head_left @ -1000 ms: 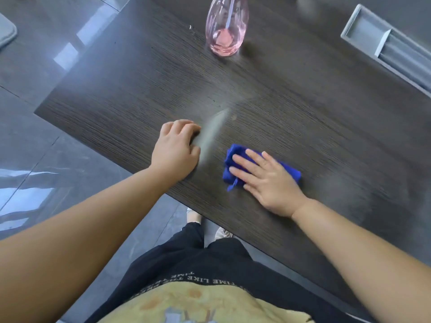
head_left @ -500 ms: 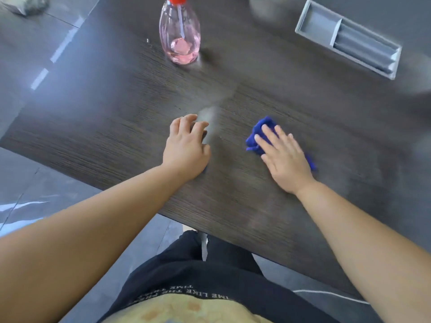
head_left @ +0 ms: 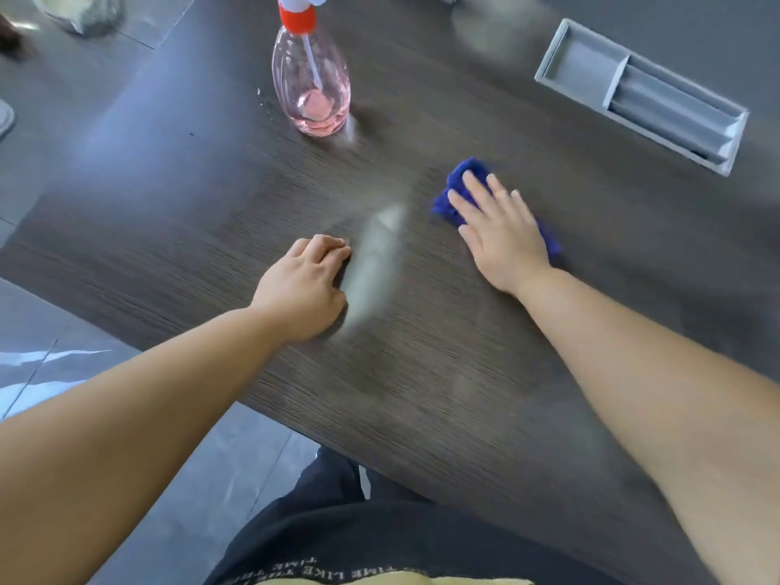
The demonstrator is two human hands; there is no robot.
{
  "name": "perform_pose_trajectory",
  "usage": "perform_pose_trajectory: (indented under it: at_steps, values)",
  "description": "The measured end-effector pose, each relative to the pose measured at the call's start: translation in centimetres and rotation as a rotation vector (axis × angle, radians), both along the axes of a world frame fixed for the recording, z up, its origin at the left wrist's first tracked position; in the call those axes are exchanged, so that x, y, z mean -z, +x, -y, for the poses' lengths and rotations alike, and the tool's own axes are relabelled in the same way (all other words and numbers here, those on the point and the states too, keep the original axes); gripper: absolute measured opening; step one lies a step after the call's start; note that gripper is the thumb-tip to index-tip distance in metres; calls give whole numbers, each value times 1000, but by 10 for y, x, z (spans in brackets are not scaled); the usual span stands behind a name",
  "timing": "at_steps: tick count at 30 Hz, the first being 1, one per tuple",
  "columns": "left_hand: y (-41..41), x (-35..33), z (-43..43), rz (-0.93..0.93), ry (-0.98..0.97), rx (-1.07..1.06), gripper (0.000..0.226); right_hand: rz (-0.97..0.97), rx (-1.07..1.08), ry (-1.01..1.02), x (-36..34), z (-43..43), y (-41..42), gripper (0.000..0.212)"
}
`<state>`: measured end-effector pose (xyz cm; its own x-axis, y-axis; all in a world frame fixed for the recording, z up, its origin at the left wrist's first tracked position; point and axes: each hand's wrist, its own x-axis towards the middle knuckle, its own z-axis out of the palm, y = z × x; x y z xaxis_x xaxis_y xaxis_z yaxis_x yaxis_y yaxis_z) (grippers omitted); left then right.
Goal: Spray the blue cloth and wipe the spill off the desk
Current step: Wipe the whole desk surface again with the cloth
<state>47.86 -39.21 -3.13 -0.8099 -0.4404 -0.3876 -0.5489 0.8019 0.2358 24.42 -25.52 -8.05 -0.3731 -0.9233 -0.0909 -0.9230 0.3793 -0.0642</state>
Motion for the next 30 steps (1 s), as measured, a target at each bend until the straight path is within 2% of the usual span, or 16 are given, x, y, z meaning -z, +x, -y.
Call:
perform_pose_trajectory:
  at_steps: [2, 3, 4, 5, 8, 9, 11, 13, 16, 17, 18, 19, 22, 24, 26, 30]
  values:
    - [-2, -1, 2, 70, -32, 50, 71, 35, 411, -13, -1, 34, -2, 49]
    - [-4, -2, 1, 96, -40, 57, 68, 46, 511, -20, -2, 50, 11, 50]
    - [-6, -3, 0, 114, -43, 58, 66, 54, 516, -24, -3, 61, 27, 52]
    - [-8, -4, -2, 129, -44, 51, 64, 67, 412, -18, -1, 67, 46, 53]
    - [-12, -5, -7, 183, -73, 71, 64, 71, -197, 11, 5, 43, 76, 51]
    - [-13, -5, -8, 201, -84, 88, 64, 72, -336, 16, 3, 33, 66, 50]
    - [-15, -5, -8, 225, -86, 96, 67, 34, -389, 5, 2, 31, 27, 49]
    - [-18, -9, -9, 233, -72, 100, 68, 4, -160, 29, 1, 43, -11, 48]
    - [-18, -10, -10, 244, -85, 102, 70, 27, 336, 3, -1, 74, -23, 50]
    - [-18, -10, -11, 241, -81, 94, 71, 42, 407, -9, -1, 82, -8, 51]
    - [-18, -10, -12, 233, -79, 87, 72, 50, 390, -9, 1, 85, 11, 53]
    - [-17, -10, -12, 220, -84, 85, 72, 62, 275, -14, 2, 82, 33, 54]
    - [-15, -12, -13, 194, -95, 77, 72, 76, -305, -26, 6, 42, 66, 53]
    - [-15, -13, -12, 178, -94, 72, 72, 72, -466, -25, 5, 26, 35, 48]
    - [-16, -14, -12, 163, -91, 71, 73, 3, -350, -37, 4, 25, -5, 48]
    - [-15, -12, -12, 160, -95, 68, 75, 9, 301, 11, 1, 66, -27, 50]
